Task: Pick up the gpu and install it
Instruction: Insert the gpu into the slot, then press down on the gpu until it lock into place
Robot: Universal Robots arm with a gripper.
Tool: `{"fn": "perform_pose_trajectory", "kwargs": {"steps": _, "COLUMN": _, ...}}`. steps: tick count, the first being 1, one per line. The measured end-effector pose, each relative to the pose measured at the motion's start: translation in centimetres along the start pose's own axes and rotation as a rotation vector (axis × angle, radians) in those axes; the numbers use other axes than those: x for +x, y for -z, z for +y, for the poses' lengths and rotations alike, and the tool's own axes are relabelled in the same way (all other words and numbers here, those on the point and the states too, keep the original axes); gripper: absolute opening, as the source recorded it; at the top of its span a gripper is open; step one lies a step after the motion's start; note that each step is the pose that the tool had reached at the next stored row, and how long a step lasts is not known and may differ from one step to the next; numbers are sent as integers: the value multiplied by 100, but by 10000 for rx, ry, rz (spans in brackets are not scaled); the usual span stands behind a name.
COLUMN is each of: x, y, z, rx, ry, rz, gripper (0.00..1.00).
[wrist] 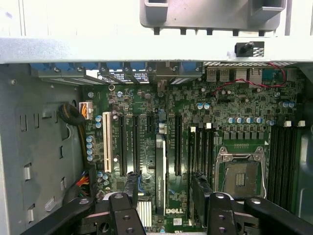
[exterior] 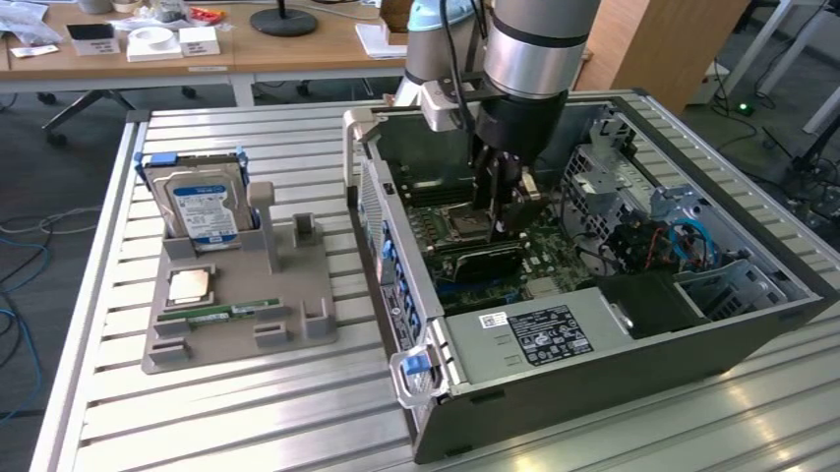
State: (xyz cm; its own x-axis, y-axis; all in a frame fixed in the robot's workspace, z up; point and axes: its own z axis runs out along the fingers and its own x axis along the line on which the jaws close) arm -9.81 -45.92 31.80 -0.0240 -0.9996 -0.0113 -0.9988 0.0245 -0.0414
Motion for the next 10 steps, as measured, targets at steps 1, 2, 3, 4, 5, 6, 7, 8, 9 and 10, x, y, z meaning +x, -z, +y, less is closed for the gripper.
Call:
{"fn": "perform_pose_trajectory", "kwargs": {"steps": 1, "x": 0, "y": 0, "z": 0, "rx": -1, "ry": 0, "rz": 0, "gripper": 57}}
{"fn": "perform_pose_trajectory", "kwargs": {"steps": 2, "x": 0, "y": 0, "z": 0, "rx": -1, "ry": 0, "rz": 1, "gripper": 57}}
{"fn": "perform_pose_trajectory", "kwargs": {"steps": 3, "x": 0, "y": 0, "z": 0, "rx": -1, "ry": 0, "rz": 0, "gripper": 57}}
{"fn": "perform_pose_trajectory", "kwargs": {"steps": 4, "x": 0, "y": 0, "z": 0, "rx": -1, "ry": 0, "rz": 0, "gripper": 57}}
{"fn": "perform_pose_trajectory", "kwargs": {"steps": 5, "x": 0, "y": 0, "z": 0, "rx": -1, "ry": 0, "rz": 0, "gripper": 57}}
{"fn": "perform_pose_trajectory", "kwargs": {"steps": 6, "x": 0, "y": 0, "z": 0, "rx": -1, "ry": 0, "rz": 0, "gripper": 57}}
{"fn": "perform_pose_trajectory", "kwargs": {"steps": 7, "x": 0, "y": 0, "z": 0, "rx": -1, "ry": 0, "rz": 1, "gripper": 57}}
{"fn": "perform_pose_trajectory", "kwargs": {"steps": 8, "x": 0, "y": 0, "z": 0, "rx": -1, "ry": 0, "rz": 0, "gripper": 57}}
{"fn": "perform_pose_trajectory", "kwargs": {"steps": 9, "x": 0, "y": 0, "z": 0, "rx": -1, "ry": 0, "rz": 1, "gripper": 57}}
{"fn": "perform_pose_trajectory", "kwargs": {"steps": 10, "x": 0, "y": 0, "z": 0, "rx": -1, "ry": 0, "rz": 0, "gripper": 57}}
